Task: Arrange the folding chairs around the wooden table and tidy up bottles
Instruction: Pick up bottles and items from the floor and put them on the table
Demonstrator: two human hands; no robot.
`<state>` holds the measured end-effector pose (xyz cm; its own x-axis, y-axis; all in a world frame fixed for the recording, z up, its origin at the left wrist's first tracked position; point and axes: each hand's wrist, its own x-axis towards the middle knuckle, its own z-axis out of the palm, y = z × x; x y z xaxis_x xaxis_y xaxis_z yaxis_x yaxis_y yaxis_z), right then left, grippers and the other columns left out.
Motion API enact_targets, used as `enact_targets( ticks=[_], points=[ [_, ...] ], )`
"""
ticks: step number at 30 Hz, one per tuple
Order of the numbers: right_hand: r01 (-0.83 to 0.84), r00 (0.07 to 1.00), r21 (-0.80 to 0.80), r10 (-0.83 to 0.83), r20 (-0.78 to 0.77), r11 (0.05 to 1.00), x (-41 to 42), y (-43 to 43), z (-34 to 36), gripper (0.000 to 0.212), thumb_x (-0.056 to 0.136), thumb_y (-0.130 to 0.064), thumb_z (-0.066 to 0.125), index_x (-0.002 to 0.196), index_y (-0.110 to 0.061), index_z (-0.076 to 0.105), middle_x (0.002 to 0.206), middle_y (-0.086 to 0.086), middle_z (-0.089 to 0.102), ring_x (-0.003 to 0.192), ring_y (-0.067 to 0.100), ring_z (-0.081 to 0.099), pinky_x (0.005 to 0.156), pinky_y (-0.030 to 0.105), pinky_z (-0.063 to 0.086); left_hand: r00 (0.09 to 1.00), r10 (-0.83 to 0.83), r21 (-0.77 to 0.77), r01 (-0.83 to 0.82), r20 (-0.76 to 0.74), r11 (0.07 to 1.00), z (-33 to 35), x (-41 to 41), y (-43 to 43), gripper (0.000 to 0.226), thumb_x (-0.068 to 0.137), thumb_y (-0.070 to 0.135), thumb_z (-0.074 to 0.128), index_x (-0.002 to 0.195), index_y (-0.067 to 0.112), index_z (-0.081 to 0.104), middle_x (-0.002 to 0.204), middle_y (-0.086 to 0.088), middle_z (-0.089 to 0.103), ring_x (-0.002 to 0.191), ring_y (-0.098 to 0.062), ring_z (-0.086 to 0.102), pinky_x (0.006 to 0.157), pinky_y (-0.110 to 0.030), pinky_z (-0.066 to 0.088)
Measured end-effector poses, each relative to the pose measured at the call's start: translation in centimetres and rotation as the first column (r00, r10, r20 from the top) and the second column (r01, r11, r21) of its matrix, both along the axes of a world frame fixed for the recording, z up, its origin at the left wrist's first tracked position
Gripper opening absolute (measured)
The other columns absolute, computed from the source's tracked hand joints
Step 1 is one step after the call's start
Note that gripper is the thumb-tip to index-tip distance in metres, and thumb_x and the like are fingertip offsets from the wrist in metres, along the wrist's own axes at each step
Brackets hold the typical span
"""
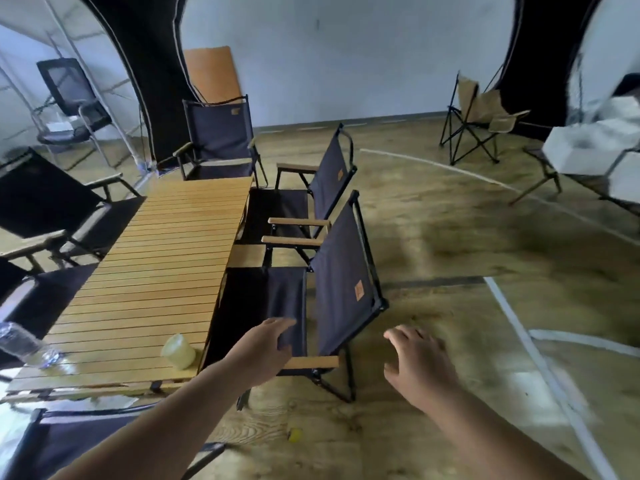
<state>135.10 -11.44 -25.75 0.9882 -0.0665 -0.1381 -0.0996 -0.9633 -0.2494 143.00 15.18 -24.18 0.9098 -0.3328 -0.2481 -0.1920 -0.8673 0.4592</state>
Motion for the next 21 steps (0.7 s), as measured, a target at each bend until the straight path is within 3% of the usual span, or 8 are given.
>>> enact_targets(
  ticks=[8,15,21],
  points=[
    [0.089,0.996,-0.06,-0.09,-0.007,0.994,-1.7,-8.4,8.0,0.053,0.093,-0.04,0.056,0.143,-0.027,0.042,0.144,-0.007,0.043,0.133,0.018,0.039,0.109,0.04,0.035,0.995,-0.081,-0.012,0.08,-0.053,0.997,5.6,1.1,-7.7,0.056,0.095,0.025,0.058,0.148,0.025,0.039,0.148,0.001,0.045,0.132,-0.017,0.046,0.1,-0.028,0.039],
    [0.104,0.994,-0.071,-0.102,0.026,0.992,5.2,-12.2,9.9,0.051,0.093,-0.037,0.058,0.141,-0.028,0.044,0.143,-0.009,0.045,0.134,0.015,0.039,0.109,0.037,0.035,0.989,-0.043,-0.068,0.033,-0.144,0.997,5.4,9.0,-12.9,0.053,0.095,0.024,0.049,0.147,0.026,0.039,0.151,-0.001,0.042,0.135,-0.02,0.044,0.106,-0.036,0.041],
    [0.106,0.994,-0.094,-0.105,0.011,0.99,12.4,-16.0,11.4,0.053,0.094,-0.036,0.055,0.144,-0.027,0.041,0.144,-0.007,0.043,0.134,0.018,0.039,0.11,0.038,0.033,0.985,-0.034,-0.081,0.02,-0.168,0.996,6.2,16.7,-17.5,0.055,0.095,0.025,0.053,0.147,0.025,0.039,0.152,0.0,0.041,0.14,-0.018,0.038,0.111,-0.035,0.037]
  ],
)
